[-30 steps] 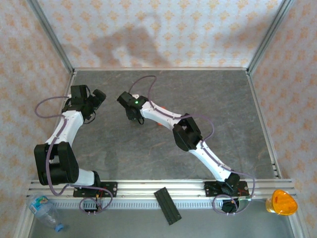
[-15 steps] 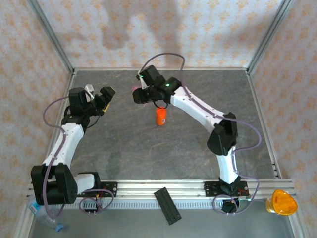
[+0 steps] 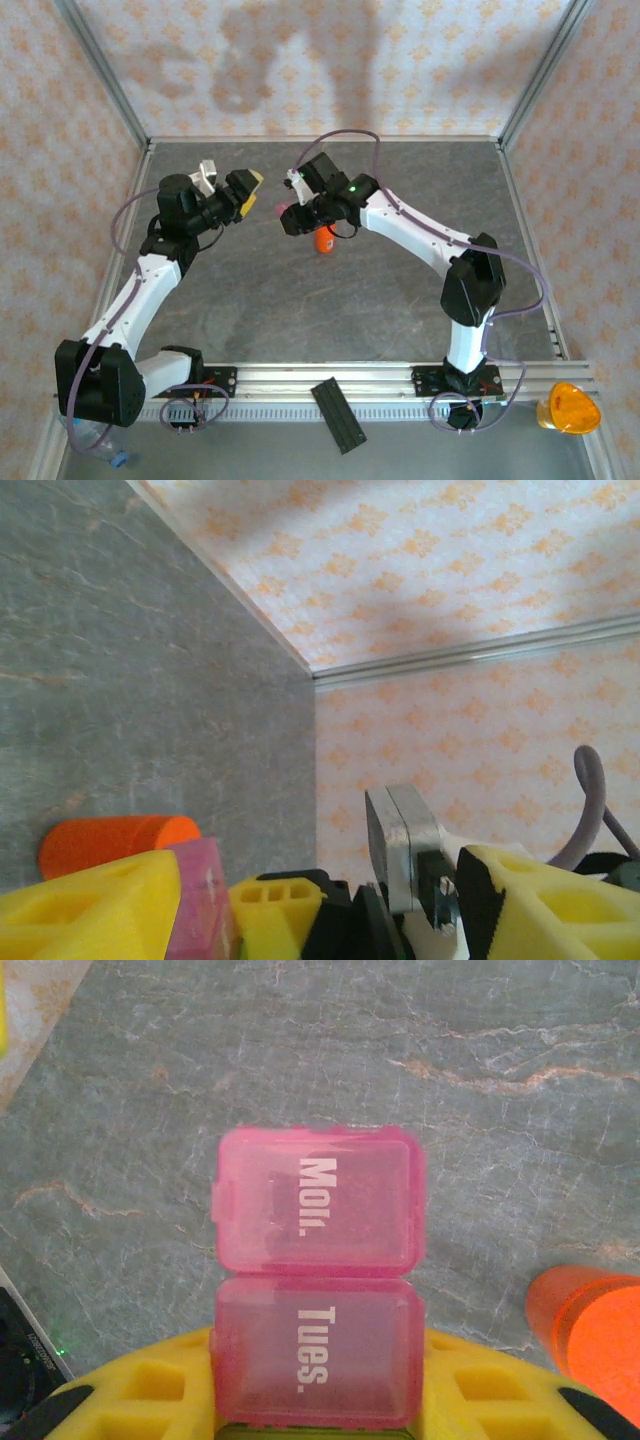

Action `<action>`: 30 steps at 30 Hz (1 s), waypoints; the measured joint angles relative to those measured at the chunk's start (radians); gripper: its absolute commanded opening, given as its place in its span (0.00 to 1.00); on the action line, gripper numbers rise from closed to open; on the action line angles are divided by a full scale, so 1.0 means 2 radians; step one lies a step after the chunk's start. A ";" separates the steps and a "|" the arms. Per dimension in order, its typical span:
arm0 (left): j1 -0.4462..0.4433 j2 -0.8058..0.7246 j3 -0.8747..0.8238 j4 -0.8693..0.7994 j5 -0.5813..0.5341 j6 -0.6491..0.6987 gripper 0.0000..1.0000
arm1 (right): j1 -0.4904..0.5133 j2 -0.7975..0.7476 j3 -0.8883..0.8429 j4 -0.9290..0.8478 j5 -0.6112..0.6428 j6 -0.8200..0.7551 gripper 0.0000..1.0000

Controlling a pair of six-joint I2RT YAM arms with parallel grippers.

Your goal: Sort the pills into containers

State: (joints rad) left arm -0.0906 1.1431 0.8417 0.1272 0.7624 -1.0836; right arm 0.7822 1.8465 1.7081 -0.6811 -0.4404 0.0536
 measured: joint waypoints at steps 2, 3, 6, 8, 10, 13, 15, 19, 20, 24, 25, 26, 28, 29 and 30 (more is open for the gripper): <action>-0.010 0.000 0.000 0.003 -0.002 -0.005 0.71 | -0.002 0.000 0.000 0.007 -0.001 0.000 0.05; -0.015 0.000 0.000 0.005 -0.002 -0.007 0.70 | -0.002 0.000 0.000 0.010 -0.002 0.000 0.05; -0.028 0.000 -0.003 0.010 -0.006 -0.010 0.70 | -0.005 0.000 0.000 0.017 -0.003 0.001 0.04; -0.034 0.000 -0.007 0.012 -0.007 -0.011 0.69 | -0.006 0.000 0.000 0.018 -0.003 0.002 0.03; -0.038 0.001 -0.013 0.012 -0.009 -0.013 0.69 | -0.006 0.000 0.000 0.018 -0.002 0.003 0.03; -0.041 0.003 -0.020 0.014 -0.012 -0.014 0.68 | -0.007 0.000 0.000 0.019 -0.002 0.007 0.03; -0.043 0.005 -0.024 0.014 -0.016 -0.016 0.68 | -0.008 0.000 0.000 0.021 -0.002 0.009 0.03; -0.046 0.012 -0.028 0.026 -0.019 -0.023 0.68 | -0.009 0.000 0.001 0.023 -0.002 0.014 0.03; -0.047 0.014 -0.029 0.030 -0.019 -0.024 0.68 | -0.010 0.000 0.002 0.024 -0.002 0.014 0.03; -0.053 0.021 -0.029 0.040 -0.019 -0.031 0.68 | -0.010 0.000 0.003 0.025 -0.003 0.016 0.03; -0.054 0.021 -0.029 0.041 -0.019 -0.032 0.68 | -0.010 0.000 0.003 0.025 -0.003 0.018 0.03; -0.056 0.021 -0.029 0.042 -0.019 -0.033 0.68 | -0.010 0.000 0.003 0.026 -0.003 0.018 0.03; -0.056 0.021 -0.029 0.044 -0.019 -0.035 0.67 | -0.010 0.000 0.003 0.027 -0.003 0.019 0.03; -0.056 0.021 -0.029 0.045 -0.020 -0.035 0.67 | -0.010 0.000 0.003 0.027 -0.003 0.019 0.03; -0.056 0.021 -0.029 0.045 -0.021 -0.036 0.67 | -0.010 0.000 0.003 0.027 -0.003 0.019 0.03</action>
State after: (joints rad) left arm -0.2035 1.1854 0.7830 0.2173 0.7212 -1.1549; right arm 0.7624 1.8465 1.7149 -0.6262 -0.4458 0.0925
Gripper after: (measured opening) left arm 0.676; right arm 0.383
